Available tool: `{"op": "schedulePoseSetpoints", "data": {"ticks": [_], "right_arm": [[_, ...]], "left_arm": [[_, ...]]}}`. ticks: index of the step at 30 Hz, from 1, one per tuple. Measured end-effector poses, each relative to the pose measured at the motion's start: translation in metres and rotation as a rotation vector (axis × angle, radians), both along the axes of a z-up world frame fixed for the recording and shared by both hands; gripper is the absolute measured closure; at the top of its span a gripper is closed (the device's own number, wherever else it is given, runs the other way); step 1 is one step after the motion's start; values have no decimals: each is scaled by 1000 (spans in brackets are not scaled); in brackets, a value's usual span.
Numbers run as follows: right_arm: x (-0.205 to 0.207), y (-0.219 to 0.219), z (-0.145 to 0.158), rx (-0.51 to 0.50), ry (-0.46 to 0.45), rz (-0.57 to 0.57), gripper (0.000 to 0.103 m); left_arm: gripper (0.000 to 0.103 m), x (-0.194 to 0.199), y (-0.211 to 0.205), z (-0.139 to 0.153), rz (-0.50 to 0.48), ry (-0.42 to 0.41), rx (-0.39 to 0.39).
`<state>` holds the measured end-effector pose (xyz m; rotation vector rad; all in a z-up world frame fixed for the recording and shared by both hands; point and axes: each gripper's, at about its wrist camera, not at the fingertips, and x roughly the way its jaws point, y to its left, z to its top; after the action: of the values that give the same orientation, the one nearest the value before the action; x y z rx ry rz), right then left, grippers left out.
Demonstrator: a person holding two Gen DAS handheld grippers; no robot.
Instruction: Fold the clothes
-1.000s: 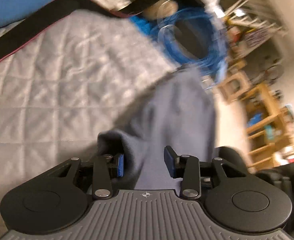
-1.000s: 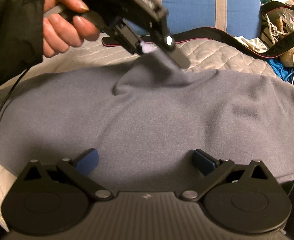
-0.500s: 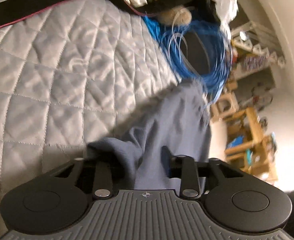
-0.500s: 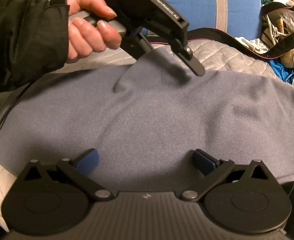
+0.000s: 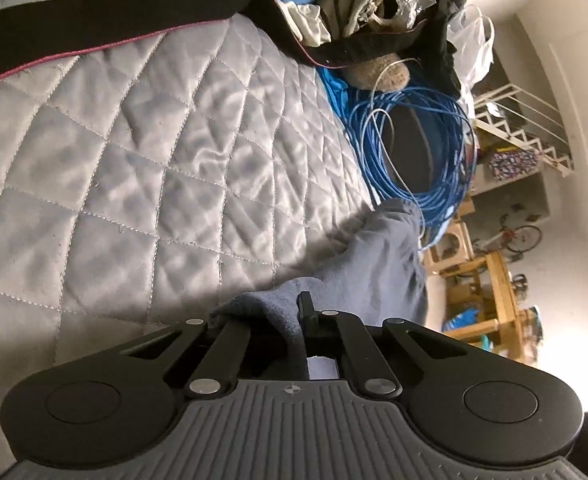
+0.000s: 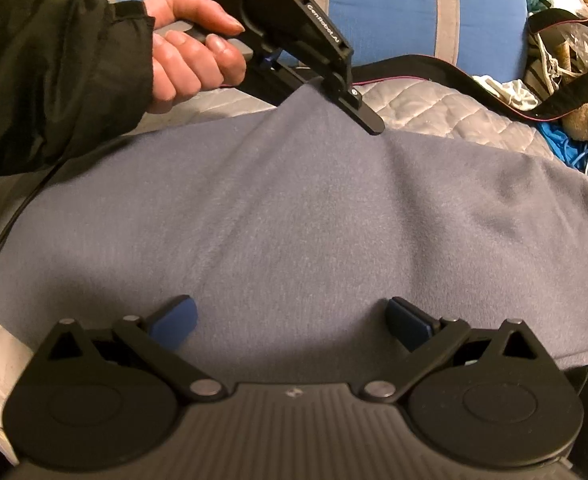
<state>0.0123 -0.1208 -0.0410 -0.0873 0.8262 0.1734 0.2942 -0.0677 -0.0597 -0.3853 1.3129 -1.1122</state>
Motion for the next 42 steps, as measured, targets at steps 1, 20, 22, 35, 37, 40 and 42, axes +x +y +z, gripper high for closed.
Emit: {"op": "schedulePoseSetpoints", "data": {"ticks": [1, 20, 22, 35, 37, 40, 42], "right_arm": [[0, 0, 0, 0, 0, 1, 1], [0, -2, -2, 0, -8, 6, 1], [0, -1, -3, -1, -9, 7, 1], [2, 2, -2, -1, -10, 3, 1], [2, 3, -2, 0, -10, 1, 1], [3, 3, -2, -1, -11, -1, 1], [2, 4, -1, -2, -13, -2, 1]], "left_arm": [[99, 0, 1, -1, -5, 2, -4], [98, 12, 18, -1, -52, 29, -110], [98, 13, 23, 2, -38, 22, -98], [69, -42, 65, 92, 192, -381, 332], [69, -70, 63, 101, 205, -498, 464], [69, -111, 61, 106, 223, -633, 568], [68, -133, 60, 105, 239, -681, 585]]}}
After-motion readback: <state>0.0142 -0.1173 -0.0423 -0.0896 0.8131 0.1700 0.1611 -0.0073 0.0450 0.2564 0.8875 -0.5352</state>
